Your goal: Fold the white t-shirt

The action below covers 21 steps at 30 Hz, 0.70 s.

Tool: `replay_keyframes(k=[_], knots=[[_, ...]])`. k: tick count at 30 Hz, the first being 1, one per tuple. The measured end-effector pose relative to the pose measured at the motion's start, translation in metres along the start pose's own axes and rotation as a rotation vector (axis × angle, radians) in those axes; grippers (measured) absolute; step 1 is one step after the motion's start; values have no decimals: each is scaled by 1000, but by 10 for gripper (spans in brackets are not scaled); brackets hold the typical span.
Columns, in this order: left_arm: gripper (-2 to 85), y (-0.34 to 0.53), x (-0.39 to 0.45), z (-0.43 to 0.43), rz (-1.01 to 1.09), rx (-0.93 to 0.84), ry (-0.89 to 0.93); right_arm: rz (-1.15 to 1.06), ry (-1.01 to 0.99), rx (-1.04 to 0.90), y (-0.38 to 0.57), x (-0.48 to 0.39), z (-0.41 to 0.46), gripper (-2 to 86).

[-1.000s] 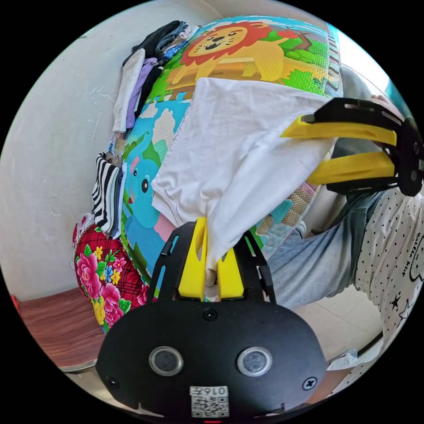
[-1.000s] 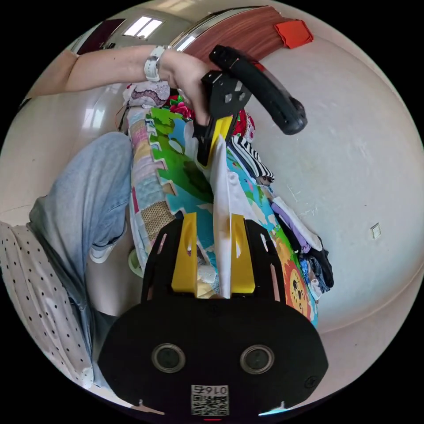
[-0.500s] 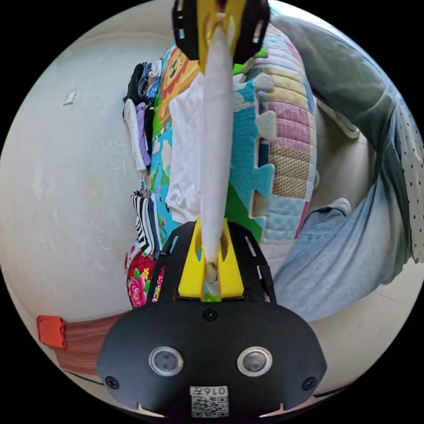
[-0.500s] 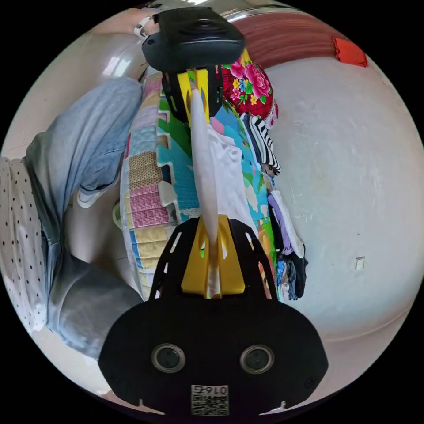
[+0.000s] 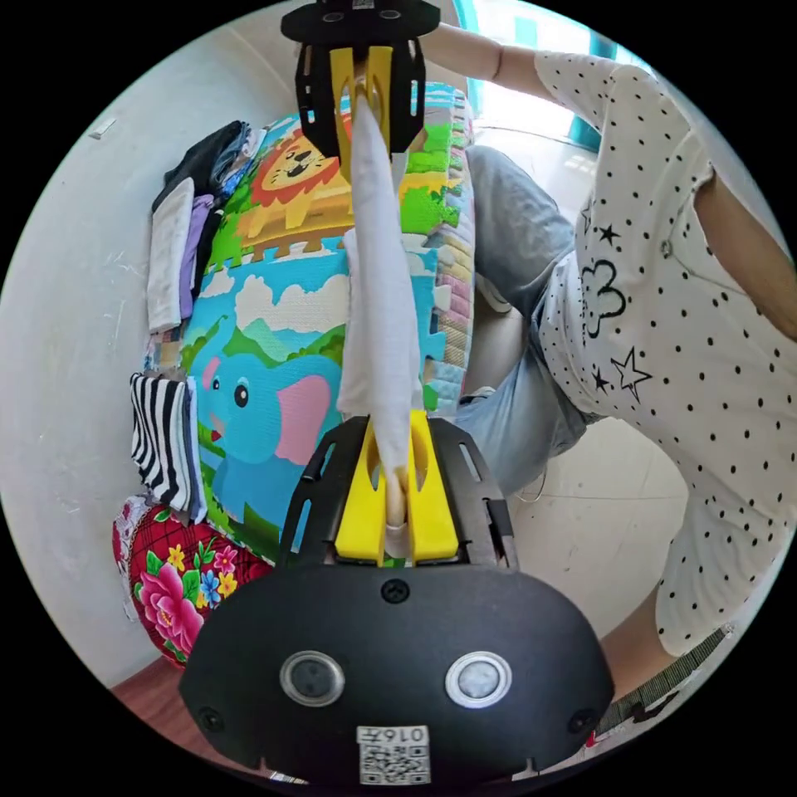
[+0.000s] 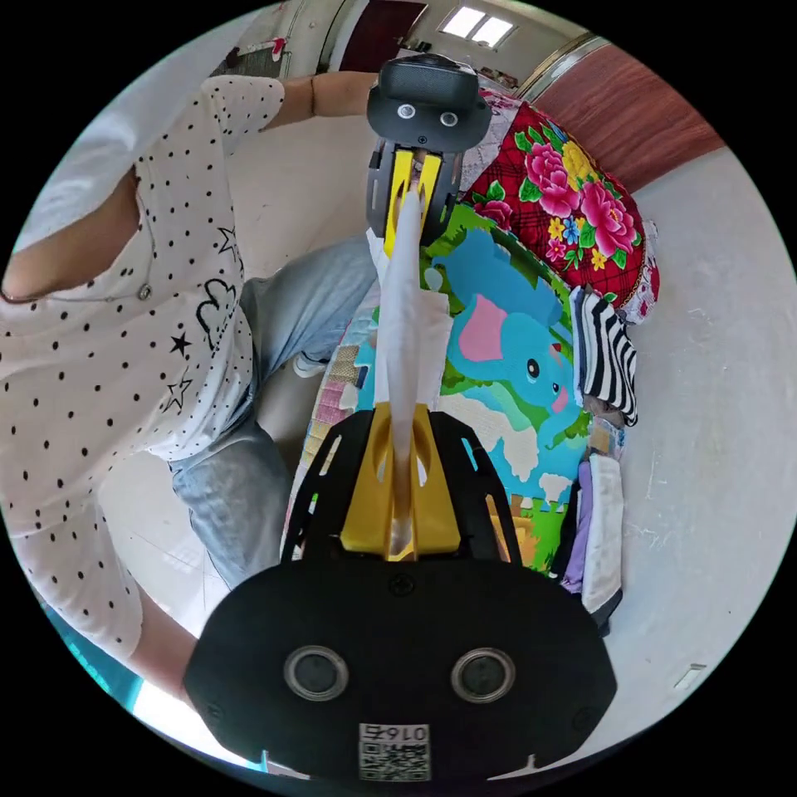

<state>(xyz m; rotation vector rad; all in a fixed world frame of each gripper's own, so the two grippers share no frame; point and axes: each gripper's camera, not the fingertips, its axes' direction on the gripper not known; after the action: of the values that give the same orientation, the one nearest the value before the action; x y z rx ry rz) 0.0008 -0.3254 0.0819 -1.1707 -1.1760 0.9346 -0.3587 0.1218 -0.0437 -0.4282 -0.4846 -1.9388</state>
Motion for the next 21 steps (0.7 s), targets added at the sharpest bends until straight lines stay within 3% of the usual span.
replay_keyframes(k=[4,7,8,9,11,12,17,19,21], knots=[[-4,9,-106,5,-201,-54,-89,86,38,-65,-26,117,8,4],[-6,22,-204,-16,-415,-60,-386,201,242,-111,-52,210,8,6],[-7,28,-235,-30,-464,-40,-575,252,384,-102,-63,242,1,6],[-7,32,-258,-38,-463,-31,-763,283,461,-89,-69,257,-3,7],[-8,37,-288,-35,-443,-14,-963,290,760,-95,-93,305,2,8],[-8,42,-308,-20,-405,-15,-1030,294,817,-105,-100,317,8,8],[-7,47,-376,115,-354,-119,-1054,214,1182,-306,-143,402,146,9],[-7,45,-384,184,-373,-151,-1030,165,1212,-381,-150,415,212,10],[-7,40,-376,270,-353,-204,-895,124,1106,-448,-152,413,274,10]])
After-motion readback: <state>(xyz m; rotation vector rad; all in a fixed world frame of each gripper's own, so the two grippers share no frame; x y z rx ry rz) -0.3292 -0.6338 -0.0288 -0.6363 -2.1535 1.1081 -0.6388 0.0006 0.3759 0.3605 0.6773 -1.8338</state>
